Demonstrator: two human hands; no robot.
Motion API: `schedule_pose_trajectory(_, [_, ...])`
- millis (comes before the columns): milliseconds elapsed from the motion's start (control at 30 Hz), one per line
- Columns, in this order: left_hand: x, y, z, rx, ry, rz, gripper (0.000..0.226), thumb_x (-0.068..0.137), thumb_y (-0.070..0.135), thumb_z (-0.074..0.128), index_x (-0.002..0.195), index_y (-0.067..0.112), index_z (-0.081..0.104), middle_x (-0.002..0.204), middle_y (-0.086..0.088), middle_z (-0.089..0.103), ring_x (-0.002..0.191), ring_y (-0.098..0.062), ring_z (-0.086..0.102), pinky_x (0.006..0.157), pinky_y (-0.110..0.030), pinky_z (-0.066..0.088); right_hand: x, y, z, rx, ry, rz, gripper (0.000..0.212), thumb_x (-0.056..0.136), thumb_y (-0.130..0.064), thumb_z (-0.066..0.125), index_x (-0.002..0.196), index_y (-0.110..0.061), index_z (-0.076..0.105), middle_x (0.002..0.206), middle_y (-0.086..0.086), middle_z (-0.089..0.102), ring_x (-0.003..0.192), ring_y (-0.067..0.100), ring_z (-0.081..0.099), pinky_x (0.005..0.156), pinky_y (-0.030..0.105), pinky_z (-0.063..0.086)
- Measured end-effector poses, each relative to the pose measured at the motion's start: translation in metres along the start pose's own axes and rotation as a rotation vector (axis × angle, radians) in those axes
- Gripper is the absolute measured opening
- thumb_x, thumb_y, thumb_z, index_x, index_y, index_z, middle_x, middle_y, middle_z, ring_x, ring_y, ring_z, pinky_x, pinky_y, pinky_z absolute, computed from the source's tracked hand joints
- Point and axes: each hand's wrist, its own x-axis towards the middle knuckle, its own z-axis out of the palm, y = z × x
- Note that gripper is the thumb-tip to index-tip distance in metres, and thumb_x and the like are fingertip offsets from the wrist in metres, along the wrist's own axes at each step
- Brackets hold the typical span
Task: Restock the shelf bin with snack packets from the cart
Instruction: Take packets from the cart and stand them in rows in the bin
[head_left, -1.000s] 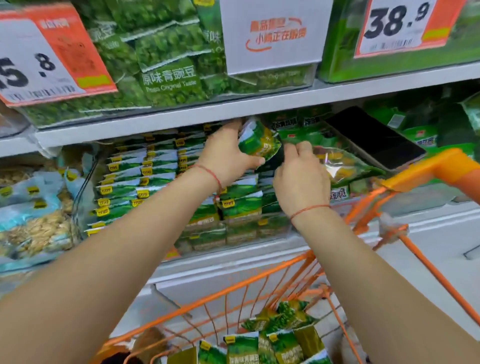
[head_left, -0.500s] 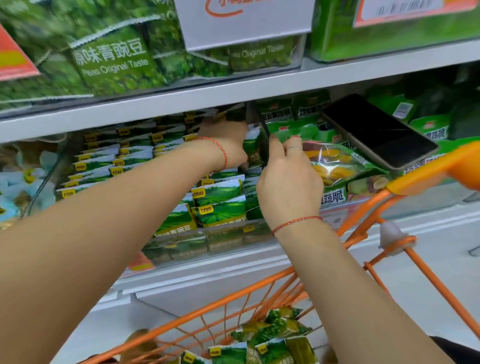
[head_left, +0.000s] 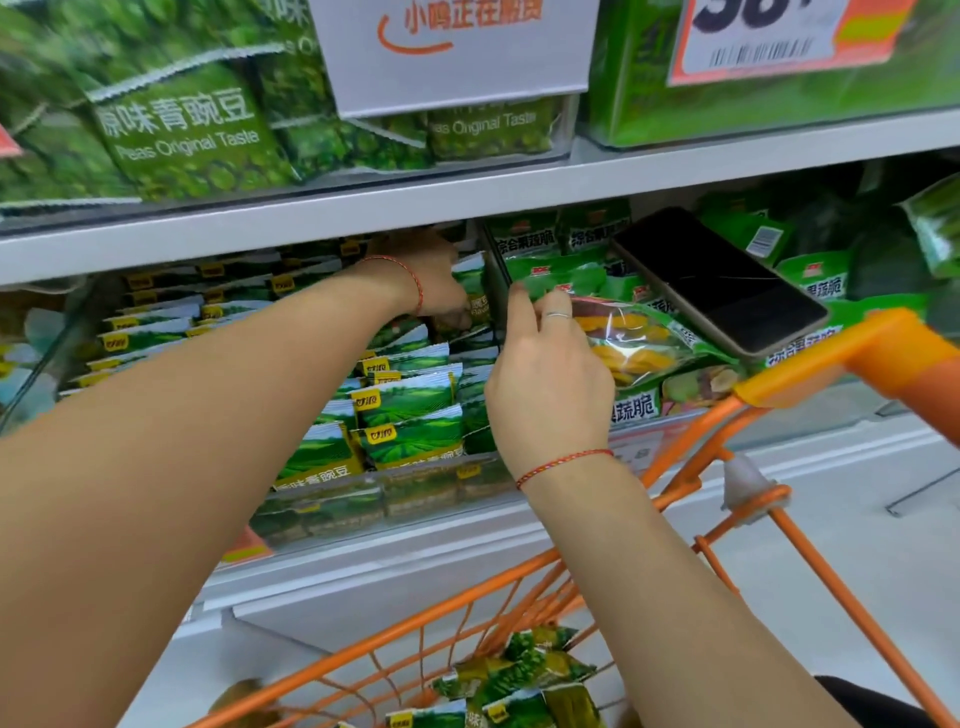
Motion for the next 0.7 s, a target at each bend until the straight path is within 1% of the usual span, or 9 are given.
schedule_pose_trajectory(100, [0.004, -0.005, 0.001, -0.086, 0.002, -0.033, 0.085, 0.082, 0.036, 0.072, 0.15, 0.016, 0.024, 0.15, -0.01, 0.033, 0.13, -0.028, 0.042, 0.081, -0.027, 0.041, 0.0, 0.0, 0.002, -0.018, 0.005, -0.005, 0.054, 0.058, -0.004, 0.077, 0.11, 0.0, 0.067, 0.095, 0.018, 0.065, 0.061, 0.027, 0.061, 0.041, 0.022, 0.036])
schedule_pose_trajectory(167, [0.004, -0.006, 0.0, -0.13, 0.005, -0.054, 0.084, 0.084, 0.033, 0.07, 0.15, 0.015, 0.021, 0.153, -0.01, 0.028, 0.132, -0.03, 0.039, 0.072, -0.026, 0.043, 0.0, 0.001, 0.003, -0.018, 0.01, -0.013, 0.053, 0.059, -0.004, 0.075, 0.111, 0.0, 0.066, 0.094, 0.018, 0.064, 0.061, 0.027, 0.061, 0.042, 0.022, 0.036])
schedule_pose_trajectory(200, [0.004, -0.007, 0.001, -0.147, 0.016, -0.061, 0.084, 0.085, 0.032, 0.07, 0.15, 0.015, 0.02, 0.154, -0.01, 0.027, 0.132, -0.03, 0.038, 0.074, -0.027, 0.044, 0.0, 0.001, 0.003, -0.019, 0.01, -0.016, 0.053, 0.06, -0.004, 0.075, 0.112, 0.001, 0.066, 0.094, 0.018, 0.064, 0.061, 0.027, 0.061, 0.042, 0.023, 0.036])
schedule_pose_trajectory(267, [0.004, -0.007, 0.0, -0.171, 0.048, -0.065, 0.082, 0.086, 0.031, 0.068, 0.15, 0.017, 0.019, 0.154, -0.009, 0.026, 0.133, -0.029, 0.037, 0.091, -0.033, 0.043, -0.001, 0.002, 0.004, -0.031, 0.006, -0.016, 0.053, 0.061, -0.005, 0.075, 0.112, 0.0, 0.065, 0.094, 0.018, 0.064, 0.061, 0.027, 0.06, 0.044, 0.022, 0.031])
schedule_pose_trajectory(333, [0.004, -0.007, 0.0, -0.231, 0.072, -0.071, 0.079, 0.089, 0.028, 0.065, 0.151, 0.018, 0.017, 0.155, -0.01, 0.027, 0.136, -0.028, 0.035, 0.103, -0.034, 0.035, -0.001, 0.001, 0.004, -0.044, 0.0, -0.015, 0.053, 0.06, -0.005, 0.076, 0.112, 0.0, 0.066, 0.094, 0.018, 0.064, 0.06, 0.026, 0.06, 0.047, 0.022, 0.025])
schedule_pose_trajectory(400, [0.003, -0.009, 0.001, -0.235, 0.129, -0.06, 0.079, 0.088, 0.029, 0.066, 0.151, 0.02, 0.02, 0.154, -0.01, 0.028, 0.137, -0.029, 0.032, 0.106, -0.032, 0.031, 0.0, 0.002, 0.004, -0.054, -0.002, -0.019, 0.053, 0.059, -0.005, 0.076, 0.112, 0.0, 0.066, 0.094, 0.018, 0.064, 0.06, 0.026, 0.06, 0.048, 0.022, 0.024])
schedule_pose_trajectory(467, [0.001, -0.012, 0.006, -0.108, 0.199, -0.005, 0.082, 0.082, 0.036, 0.072, 0.148, 0.022, 0.026, 0.152, -0.009, 0.03, 0.137, -0.031, 0.032, 0.107, -0.036, 0.03, 0.0, 0.001, 0.004, -0.048, -0.013, -0.019, 0.052, 0.061, -0.004, 0.075, 0.112, 0.001, 0.065, 0.095, 0.019, 0.064, 0.06, 0.027, 0.06, 0.048, 0.022, 0.024])
schedule_pose_trajectory(567, [0.001, -0.016, 0.014, -0.045, 0.228, 0.027, 0.088, 0.078, 0.043, 0.074, 0.149, 0.027, 0.024, 0.154, -0.006, 0.027, 0.139, -0.03, 0.028, 0.112, -0.041, 0.028, -0.001, 0.001, 0.002, -0.033, -0.025, -0.016, 0.051, 0.063, -0.003, 0.074, 0.113, 0.001, 0.065, 0.095, 0.02, 0.064, 0.061, 0.028, 0.06, 0.045, 0.022, 0.03])
schedule_pose_trajectory(700, [-0.003, -0.015, 0.015, -0.022, 0.224, 0.08, 0.076, 0.089, 0.028, 0.061, 0.152, 0.026, 0.018, 0.158, -0.004, 0.018, 0.143, -0.028, 0.019, 0.117, -0.042, 0.02, -0.001, 0.001, 0.001, -0.038, -0.023, -0.025, 0.052, 0.062, -0.002, 0.073, 0.113, 0.002, 0.064, 0.094, 0.02, 0.064, 0.06, 0.028, 0.06, 0.047, 0.022, 0.027])
